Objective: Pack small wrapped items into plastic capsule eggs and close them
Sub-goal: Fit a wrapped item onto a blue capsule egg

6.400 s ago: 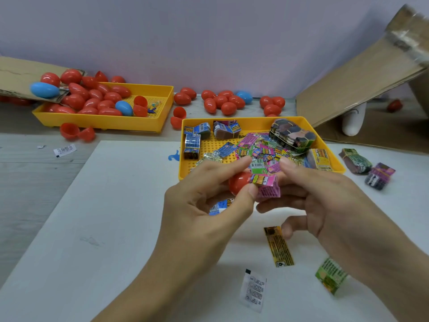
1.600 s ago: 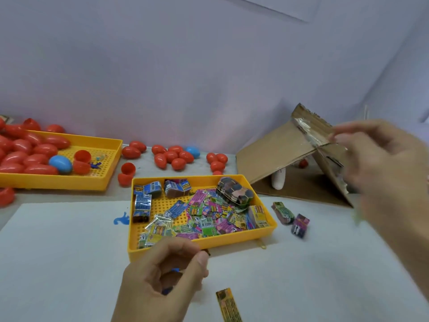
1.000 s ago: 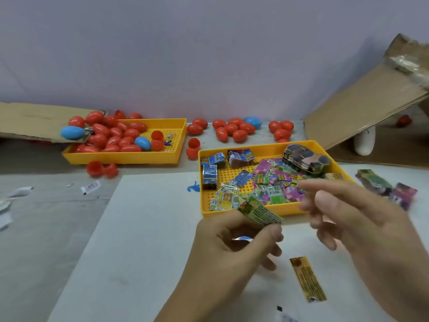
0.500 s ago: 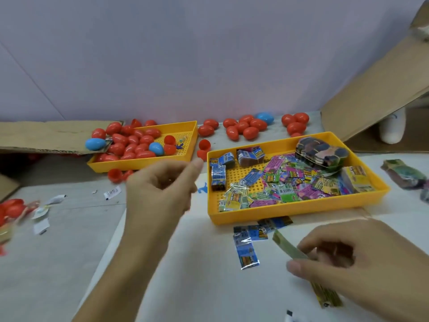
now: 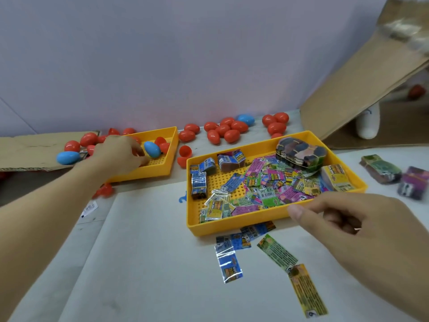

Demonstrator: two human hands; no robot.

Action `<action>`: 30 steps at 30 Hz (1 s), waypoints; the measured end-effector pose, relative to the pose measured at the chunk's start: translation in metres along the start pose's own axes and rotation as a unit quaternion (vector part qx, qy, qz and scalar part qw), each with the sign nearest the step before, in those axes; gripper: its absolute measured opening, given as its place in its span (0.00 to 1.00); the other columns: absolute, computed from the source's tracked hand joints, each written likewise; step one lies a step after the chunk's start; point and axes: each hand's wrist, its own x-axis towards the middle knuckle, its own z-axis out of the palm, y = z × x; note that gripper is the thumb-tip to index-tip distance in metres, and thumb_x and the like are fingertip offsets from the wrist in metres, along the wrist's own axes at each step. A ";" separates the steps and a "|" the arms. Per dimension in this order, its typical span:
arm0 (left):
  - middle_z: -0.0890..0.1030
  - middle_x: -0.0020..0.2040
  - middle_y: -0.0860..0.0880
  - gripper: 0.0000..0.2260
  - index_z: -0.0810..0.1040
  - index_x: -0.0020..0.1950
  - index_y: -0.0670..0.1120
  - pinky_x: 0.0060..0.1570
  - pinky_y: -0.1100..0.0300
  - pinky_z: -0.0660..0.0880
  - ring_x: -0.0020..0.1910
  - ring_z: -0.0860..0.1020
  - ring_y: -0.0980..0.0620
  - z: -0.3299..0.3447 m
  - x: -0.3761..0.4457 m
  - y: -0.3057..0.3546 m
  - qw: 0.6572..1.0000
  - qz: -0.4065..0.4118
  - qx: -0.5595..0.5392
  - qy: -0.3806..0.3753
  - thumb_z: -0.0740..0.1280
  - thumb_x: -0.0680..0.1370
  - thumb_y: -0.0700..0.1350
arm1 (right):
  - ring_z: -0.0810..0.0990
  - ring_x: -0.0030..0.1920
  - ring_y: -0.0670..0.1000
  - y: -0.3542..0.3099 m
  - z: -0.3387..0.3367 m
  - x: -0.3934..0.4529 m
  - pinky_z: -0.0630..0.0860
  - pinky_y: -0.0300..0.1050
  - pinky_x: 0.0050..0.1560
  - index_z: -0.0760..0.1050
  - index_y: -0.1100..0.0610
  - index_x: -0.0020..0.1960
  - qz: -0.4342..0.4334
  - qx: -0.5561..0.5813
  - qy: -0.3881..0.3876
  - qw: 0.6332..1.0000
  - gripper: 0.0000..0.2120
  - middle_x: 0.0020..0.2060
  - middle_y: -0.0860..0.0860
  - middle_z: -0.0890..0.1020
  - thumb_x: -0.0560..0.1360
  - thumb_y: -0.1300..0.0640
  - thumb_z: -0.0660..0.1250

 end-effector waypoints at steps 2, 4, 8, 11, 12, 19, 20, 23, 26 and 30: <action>0.81 0.57 0.47 0.21 0.81 0.61 0.52 0.52 0.48 0.78 0.50 0.78 0.46 0.000 -0.002 0.005 1.000 0.014 0.006 -0.001 0.74 0.71 0.58 | 0.67 0.23 0.43 0.002 0.001 0.000 0.63 0.28 0.26 0.81 0.45 0.37 -0.003 0.004 0.008 1.000 0.16 0.20 0.45 0.66 0.68 0.32 0.72; 0.81 0.53 0.48 0.21 0.81 0.60 0.50 0.48 0.51 0.77 0.48 0.78 0.47 -0.008 -0.010 0.021 0.999 0.036 -0.002 -0.014 0.74 0.71 0.58 | 0.67 0.23 0.42 0.002 0.002 0.000 0.64 0.27 0.27 0.80 0.45 0.37 -0.001 0.009 0.007 1.000 0.16 0.21 0.47 0.67 0.68 0.33 0.71; 0.83 0.46 0.46 0.05 0.85 0.49 0.44 0.39 0.56 0.74 0.39 0.77 0.47 -0.014 -0.027 0.044 0.995 0.090 0.028 0.024 0.72 0.76 0.45 | 0.67 0.23 0.42 -0.001 0.002 0.000 0.65 0.26 0.28 0.81 0.44 0.36 0.002 0.023 -0.013 1.000 0.15 0.23 0.53 0.70 0.64 0.34 0.65; 0.84 0.47 0.41 0.05 0.85 0.48 0.40 0.44 0.53 0.77 0.43 0.79 0.44 -0.016 -0.040 0.048 0.995 0.092 0.018 0.045 0.72 0.76 0.41 | 0.67 0.23 0.43 -0.002 0.000 0.000 0.64 0.27 0.28 0.81 0.47 0.37 0.007 0.029 -0.019 0.999 0.18 0.24 0.54 0.70 0.64 0.34 0.64; 0.84 0.49 0.41 0.08 0.84 0.51 0.40 0.46 0.52 0.77 0.46 0.79 0.43 -0.017 -0.042 0.046 0.995 0.081 0.006 0.050 0.73 0.76 0.44 | 0.66 0.23 0.43 -0.002 0.000 0.000 0.64 0.27 0.27 0.81 0.47 0.37 0.008 0.033 -0.019 0.999 0.18 0.24 0.54 0.69 0.64 0.33 0.64; 0.83 0.47 0.42 0.11 0.84 0.49 0.39 0.42 0.63 0.73 0.43 0.78 0.49 -0.033 -0.070 0.048 0.962 0.109 -0.131 0.213 0.71 0.77 0.47 | 0.66 0.24 0.43 -0.001 0.003 -0.003 0.64 0.30 0.27 0.80 0.50 0.37 0.005 0.041 -0.012 0.999 0.21 0.23 0.50 0.67 0.64 0.33 0.63; 0.83 0.48 0.44 0.11 0.84 0.50 0.41 0.43 0.69 0.74 0.45 0.80 0.51 -0.038 -0.079 0.059 0.937 0.070 -0.238 0.245 0.71 0.78 0.49 | 0.66 0.24 0.43 0.000 0.002 -0.003 0.64 0.30 0.28 0.79 0.50 0.37 0.003 0.043 -0.009 0.999 0.21 0.23 0.51 0.67 0.65 0.33 0.63; 0.85 0.45 0.47 0.10 0.84 0.45 0.44 0.45 0.67 0.79 0.49 0.85 0.51 -0.054 -0.120 0.111 0.716 -0.067 -0.679 0.148 0.70 0.77 0.50 | 0.66 0.24 0.43 -0.001 0.001 -0.002 0.64 0.30 0.27 0.81 0.51 0.38 0.007 0.065 -0.022 0.998 0.22 0.23 0.49 0.66 0.66 0.33 0.64; 0.84 0.38 0.47 0.09 0.80 0.44 0.42 0.43 0.62 0.81 0.47 0.85 0.49 -0.049 -0.175 0.161 0.554 -0.078 -0.829 0.019 0.70 0.73 0.48 | 0.67 0.23 0.42 -0.008 0.000 -0.002 0.63 0.29 0.24 0.83 0.51 0.40 0.078 0.152 -0.096 0.981 0.22 0.23 0.46 0.72 0.66 0.34 0.65; 0.83 0.42 0.42 0.15 0.83 0.44 0.40 0.42 0.62 0.81 0.44 0.84 0.48 -0.022 -0.238 0.208 0.516 -0.095 -0.845 -0.100 0.70 0.69 0.52 | 0.72 0.22 0.49 -0.018 0.001 -0.002 0.62 0.35 0.19 0.83 0.54 0.40 0.195 0.266 -0.219 0.918 0.23 0.28 0.56 0.81 0.67 0.34 0.65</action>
